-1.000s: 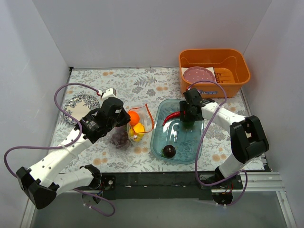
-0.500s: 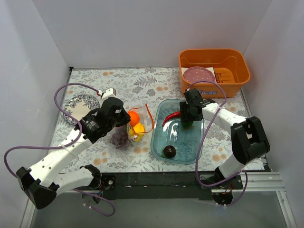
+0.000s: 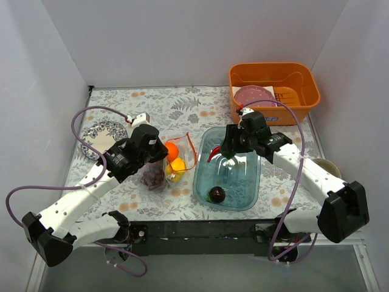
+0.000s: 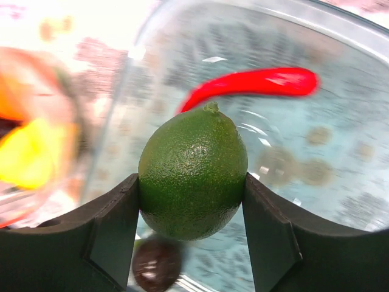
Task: Place the food in the zip-top bag and seal the zipper
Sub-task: Pick up the fake fruit from the bin, then place the fake fruit in the zipper food storage bag.
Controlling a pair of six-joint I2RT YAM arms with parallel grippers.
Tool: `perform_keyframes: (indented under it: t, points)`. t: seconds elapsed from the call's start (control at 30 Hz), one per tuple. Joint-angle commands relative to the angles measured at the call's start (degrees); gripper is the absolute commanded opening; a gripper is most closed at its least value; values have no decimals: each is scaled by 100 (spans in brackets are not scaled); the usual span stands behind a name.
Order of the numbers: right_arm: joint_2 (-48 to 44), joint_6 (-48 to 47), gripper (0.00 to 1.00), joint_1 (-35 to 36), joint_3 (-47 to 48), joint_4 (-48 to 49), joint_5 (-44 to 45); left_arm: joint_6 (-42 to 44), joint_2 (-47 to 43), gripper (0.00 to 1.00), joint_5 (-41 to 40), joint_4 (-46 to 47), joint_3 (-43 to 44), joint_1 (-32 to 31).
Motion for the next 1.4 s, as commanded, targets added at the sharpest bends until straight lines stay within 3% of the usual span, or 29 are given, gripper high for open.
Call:
perform_keyframes:
  t: [0.0, 0.23, 0.47, 0.77, 1.23, 1.37]
  points:
    - [-334, 596, 37, 271, 224, 752, -1078, -22, -44, 0, 132, 150, 2, 35]
    - [-142, 887, 40, 1150, 514, 1596, -1492, -14, 0, 0, 194, 203, 37, 35]
    - [499, 984, 41, 1467, 611, 2185, -1860, 48, 9, 0, 62, 115, 64, 35]
    - [1870, 843, 43, 1872, 1630, 2018, -2388, -49, -211, 0, 71, 150, -41, 35]
    - [2029, 1432, 52, 2083, 1086, 3065, -3197, -102, -343, 0, -114, 106, -50, 35]
    - [2064, 1459, 63, 2092, 1068, 3003, -3022, -128, -378, 0, -132, 71, -42, 35]
